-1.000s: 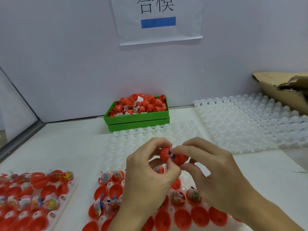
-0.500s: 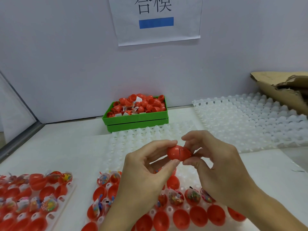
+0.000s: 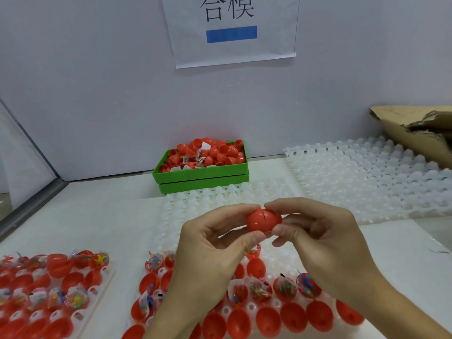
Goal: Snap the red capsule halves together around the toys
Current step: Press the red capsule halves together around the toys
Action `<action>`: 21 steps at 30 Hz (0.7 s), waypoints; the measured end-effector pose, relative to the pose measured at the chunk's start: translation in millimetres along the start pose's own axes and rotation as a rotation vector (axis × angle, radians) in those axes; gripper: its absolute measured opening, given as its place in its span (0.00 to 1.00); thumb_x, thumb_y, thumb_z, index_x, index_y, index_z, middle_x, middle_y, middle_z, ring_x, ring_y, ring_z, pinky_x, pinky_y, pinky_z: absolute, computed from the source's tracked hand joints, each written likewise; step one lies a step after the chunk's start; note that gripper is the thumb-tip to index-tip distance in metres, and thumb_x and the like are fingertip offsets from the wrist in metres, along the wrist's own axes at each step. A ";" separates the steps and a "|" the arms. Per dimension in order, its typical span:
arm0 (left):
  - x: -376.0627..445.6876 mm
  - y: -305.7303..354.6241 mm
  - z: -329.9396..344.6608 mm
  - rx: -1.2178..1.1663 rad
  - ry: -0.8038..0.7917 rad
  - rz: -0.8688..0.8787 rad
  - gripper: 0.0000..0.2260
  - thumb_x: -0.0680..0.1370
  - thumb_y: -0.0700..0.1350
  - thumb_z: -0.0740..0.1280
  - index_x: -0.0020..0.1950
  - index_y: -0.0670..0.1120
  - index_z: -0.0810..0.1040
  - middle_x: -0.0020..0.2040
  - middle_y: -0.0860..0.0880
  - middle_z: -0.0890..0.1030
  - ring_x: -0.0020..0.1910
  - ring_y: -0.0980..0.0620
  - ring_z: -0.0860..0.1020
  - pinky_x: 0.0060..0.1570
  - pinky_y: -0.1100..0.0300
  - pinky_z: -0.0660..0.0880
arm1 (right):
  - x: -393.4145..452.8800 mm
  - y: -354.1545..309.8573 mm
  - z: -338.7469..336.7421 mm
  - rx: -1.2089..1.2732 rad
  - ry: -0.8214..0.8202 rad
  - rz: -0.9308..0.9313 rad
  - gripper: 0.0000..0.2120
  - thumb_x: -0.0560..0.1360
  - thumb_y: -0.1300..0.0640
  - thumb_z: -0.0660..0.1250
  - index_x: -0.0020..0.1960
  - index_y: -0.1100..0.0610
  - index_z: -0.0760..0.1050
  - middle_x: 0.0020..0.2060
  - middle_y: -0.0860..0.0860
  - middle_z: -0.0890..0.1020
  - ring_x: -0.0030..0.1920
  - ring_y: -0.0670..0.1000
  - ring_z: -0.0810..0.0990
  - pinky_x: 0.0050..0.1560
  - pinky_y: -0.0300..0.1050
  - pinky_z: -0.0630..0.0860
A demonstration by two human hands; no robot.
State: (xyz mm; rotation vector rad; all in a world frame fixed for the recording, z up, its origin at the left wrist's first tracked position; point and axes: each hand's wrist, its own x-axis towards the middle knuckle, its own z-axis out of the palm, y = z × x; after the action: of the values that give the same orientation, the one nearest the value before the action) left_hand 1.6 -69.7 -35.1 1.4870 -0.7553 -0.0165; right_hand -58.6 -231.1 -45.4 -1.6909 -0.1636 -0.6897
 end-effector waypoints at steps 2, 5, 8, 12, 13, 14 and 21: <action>0.0 -0.4 0.8 -0.010 0.022 -0.013 0.15 0.65 0.40 0.76 0.51 0.48 0.84 0.46 0.53 0.87 0.46 0.55 0.85 0.44 0.68 0.80 | 1.0 -1.5 1.0 0.054 0.026 0.052 0.23 0.70 0.78 0.70 0.49 0.50 0.83 0.38 0.50 0.87 0.35 0.49 0.86 0.38 0.35 0.80; 0.6 -0.9 1.8 0.000 0.045 -0.018 0.14 0.66 0.42 0.75 0.50 0.50 0.84 0.46 0.54 0.87 0.46 0.56 0.85 0.44 0.69 0.79 | 1.8 -4.8 2.6 0.088 0.023 0.100 0.19 0.69 0.76 0.72 0.47 0.53 0.83 0.35 0.51 0.87 0.34 0.49 0.86 0.38 0.35 0.80; 1.1 0.2 1.3 -0.009 0.029 -0.030 0.13 0.69 0.41 0.74 0.53 0.49 0.84 0.48 0.54 0.87 0.49 0.57 0.85 0.46 0.70 0.78 | 3.3 -8.3 3.1 0.150 0.047 0.135 0.17 0.68 0.76 0.71 0.45 0.55 0.84 0.34 0.53 0.87 0.35 0.52 0.86 0.37 0.36 0.80; 0.7 -0.5 2.9 0.002 0.023 -0.037 0.14 0.69 0.42 0.73 0.54 0.49 0.83 0.48 0.55 0.87 0.50 0.57 0.84 0.47 0.70 0.78 | 4.1 -11.1 4.6 0.202 0.052 0.172 0.17 0.68 0.77 0.71 0.43 0.56 0.84 0.35 0.55 0.87 0.35 0.53 0.87 0.35 0.36 0.80; 0.7 -1.2 3.2 0.009 0.030 -0.039 0.14 0.69 0.43 0.73 0.54 0.49 0.83 0.48 0.55 0.87 0.50 0.57 0.84 0.47 0.70 0.78 | 3.8 -11.1 4.7 0.199 0.052 0.177 0.16 0.68 0.77 0.71 0.44 0.57 0.84 0.35 0.55 0.87 0.35 0.53 0.87 0.36 0.36 0.80; 0.7 -1.9 3.5 0.017 0.038 -0.040 0.14 0.69 0.43 0.74 0.54 0.50 0.84 0.48 0.55 0.87 0.50 0.57 0.84 0.47 0.69 0.78 | 3.5 -11.2 4.7 0.191 0.053 0.180 0.16 0.68 0.76 0.71 0.44 0.57 0.84 0.34 0.55 0.87 0.35 0.53 0.86 0.36 0.36 0.80; 1.0 -0.5 2.0 0.056 0.074 -0.025 0.13 0.66 0.43 0.76 0.49 0.53 0.85 0.45 0.56 0.87 0.48 0.58 0.84 0.45 0.69 0.79 | 2.4 -12.6 3.4 0.140 0.057 0.182 0.16 0.67 0.75 0.73 0.44 0.55 0.85 0.33 0.54 0.86 0.31 0.50 0.85 0.37 0.34 0.79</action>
State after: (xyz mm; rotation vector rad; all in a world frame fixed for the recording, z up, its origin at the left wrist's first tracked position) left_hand 1.7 -71.9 -35.2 1.5417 -0.6820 0.0412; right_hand -61.3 -225.4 -33.7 -1.5291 -0.0170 -0.5762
